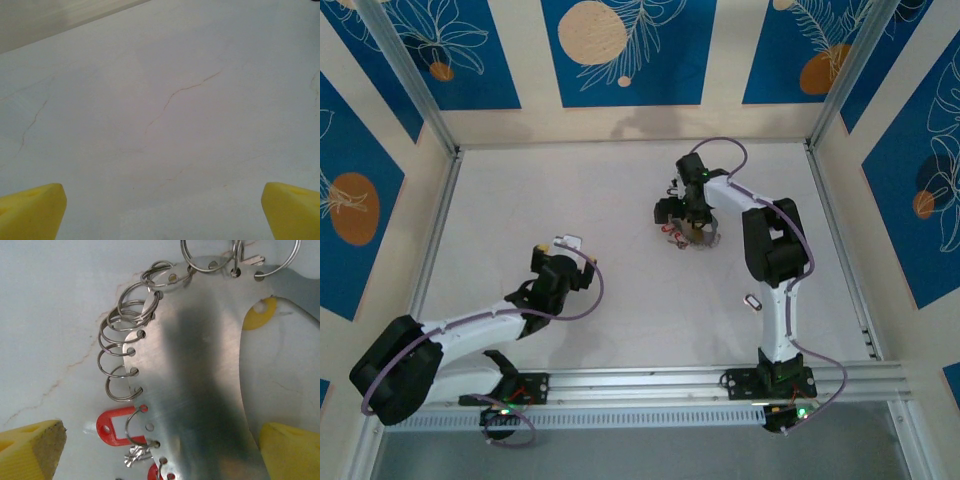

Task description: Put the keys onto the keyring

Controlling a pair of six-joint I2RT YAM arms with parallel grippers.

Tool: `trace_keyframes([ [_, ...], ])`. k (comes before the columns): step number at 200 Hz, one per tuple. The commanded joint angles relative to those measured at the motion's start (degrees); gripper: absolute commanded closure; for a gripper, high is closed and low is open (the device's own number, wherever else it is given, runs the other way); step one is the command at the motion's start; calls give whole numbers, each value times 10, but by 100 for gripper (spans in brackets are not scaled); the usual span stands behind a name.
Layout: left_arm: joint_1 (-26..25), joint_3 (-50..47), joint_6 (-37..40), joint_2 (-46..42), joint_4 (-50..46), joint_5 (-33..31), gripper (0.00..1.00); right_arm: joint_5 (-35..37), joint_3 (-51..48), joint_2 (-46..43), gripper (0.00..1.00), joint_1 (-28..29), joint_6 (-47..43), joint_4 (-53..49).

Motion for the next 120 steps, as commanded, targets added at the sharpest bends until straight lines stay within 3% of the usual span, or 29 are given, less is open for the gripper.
trace_keyframes([
  [1,-6,14,-7,3,-5,-17,0,-22,-12,-1,1,10,5,-39],
  [58,-6,12,-8,1,-5,-15,0,-68,-53,-45,1,90,59,-42],
  [120,-6,13,-7,-3,-13,-15,0,-80,-20,-55,1,204,114,-35],
])
